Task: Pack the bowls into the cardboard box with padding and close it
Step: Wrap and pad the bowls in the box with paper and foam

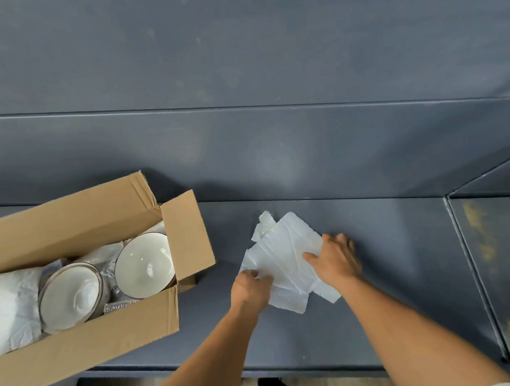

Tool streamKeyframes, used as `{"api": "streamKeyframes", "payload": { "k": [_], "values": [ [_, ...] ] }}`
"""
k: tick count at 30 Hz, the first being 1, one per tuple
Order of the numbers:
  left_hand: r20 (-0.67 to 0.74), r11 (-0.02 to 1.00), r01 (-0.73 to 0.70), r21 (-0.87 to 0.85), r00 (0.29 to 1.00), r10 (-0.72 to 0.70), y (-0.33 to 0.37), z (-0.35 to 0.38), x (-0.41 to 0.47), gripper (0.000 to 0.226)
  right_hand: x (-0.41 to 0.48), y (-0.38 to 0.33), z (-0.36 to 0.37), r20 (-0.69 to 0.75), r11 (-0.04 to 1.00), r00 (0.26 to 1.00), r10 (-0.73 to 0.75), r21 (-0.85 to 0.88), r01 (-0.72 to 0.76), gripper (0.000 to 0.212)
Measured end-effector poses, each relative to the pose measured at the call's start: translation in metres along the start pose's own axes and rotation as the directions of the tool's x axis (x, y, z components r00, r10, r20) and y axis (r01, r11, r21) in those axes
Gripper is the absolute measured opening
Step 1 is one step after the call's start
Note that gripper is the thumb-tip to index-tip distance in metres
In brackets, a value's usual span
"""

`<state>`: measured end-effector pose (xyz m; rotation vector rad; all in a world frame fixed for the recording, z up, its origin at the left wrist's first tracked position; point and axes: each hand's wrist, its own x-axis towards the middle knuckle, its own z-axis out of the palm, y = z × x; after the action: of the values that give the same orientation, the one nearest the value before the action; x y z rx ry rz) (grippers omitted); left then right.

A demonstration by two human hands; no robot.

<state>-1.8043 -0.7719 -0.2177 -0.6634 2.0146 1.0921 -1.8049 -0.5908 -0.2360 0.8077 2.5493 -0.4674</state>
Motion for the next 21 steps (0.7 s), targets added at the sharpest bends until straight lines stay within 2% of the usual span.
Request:
{"api": "streamKeyframes", "payload": {
  "k": [2, 4, 8, 10, 13, 15, 17, 21],
  "values": [
    [-0.010, 0.998, 0.014, -0.065, 1.000, -0.015, 0.001, 0.001, 0.001, 0.009, -0.001, -0.002, 0.000, -0.018, 1.000, 1.000, 0.009, -0.016, -0.010, 0.061],
    [0.009, 0.993, 0.037, -0.112, 0.999, -0.036, 0.002, 0.003, 0.002, 0.015, 0.000, -0.002, 0.000, -0.026, 1.000, 1.000, 0.016, -0.019, -0.016, 0.061],
    [0.011, 0.989, 0.022, -0.144, 1.000, -0.021, 0.003, 0.007, 0.002, 0.009, 0.001, -0.001, -0.002, -0.043, 0.999, 0.998, 0.039, 0.027, -0.038, 0.059],
    [-0.011, 0.987, 0.007, -0.161, 1.000, -0.009, 0.004, 0.007, 0.001, 0.013, -0.001, 0.001, -0.005, -0.067, 0.998, 0.997, 0.030, 0.052, -0.027, 0.051],
    [-0.031, 0.972, -0.022, -0.233, 0.999, 0.015, 0.006, 0.007, -0.001, 0.016, -0.003, 0.005, -0.014, -0.076, 0.993, 0.997, 0.032, 0.112, -0.024, 0.025],
    [-0.051, 0.967, -0.063, -0.249, 0.997, 0.052, 0.010, 0.005, -0.006, 0.015, -0.005, 0.008, -0.021, -0.033, 0.970, 0.998, 0.057, 0.239, -0.047, 0.013],
    [-0.080, 0.964, -0.113, -0.241, 0.992, 0.096, 0.013, 0.003, -0.012, 0.010, -0.007, 0.013, -0.027, 0.030, 0.905, 0.998, 0.061, 0.420, -0.068, 0.014],
    [-0.147, 0.952, -0.236, -0.195, 0.967, 0.209, 0.020, -0.005, -0.028, 0.006, -0.019, 0.021, -0.046, 0.116, 0.783, 0.993, -0.009, 0.619, -0.065, 0.016]
  ]
}}
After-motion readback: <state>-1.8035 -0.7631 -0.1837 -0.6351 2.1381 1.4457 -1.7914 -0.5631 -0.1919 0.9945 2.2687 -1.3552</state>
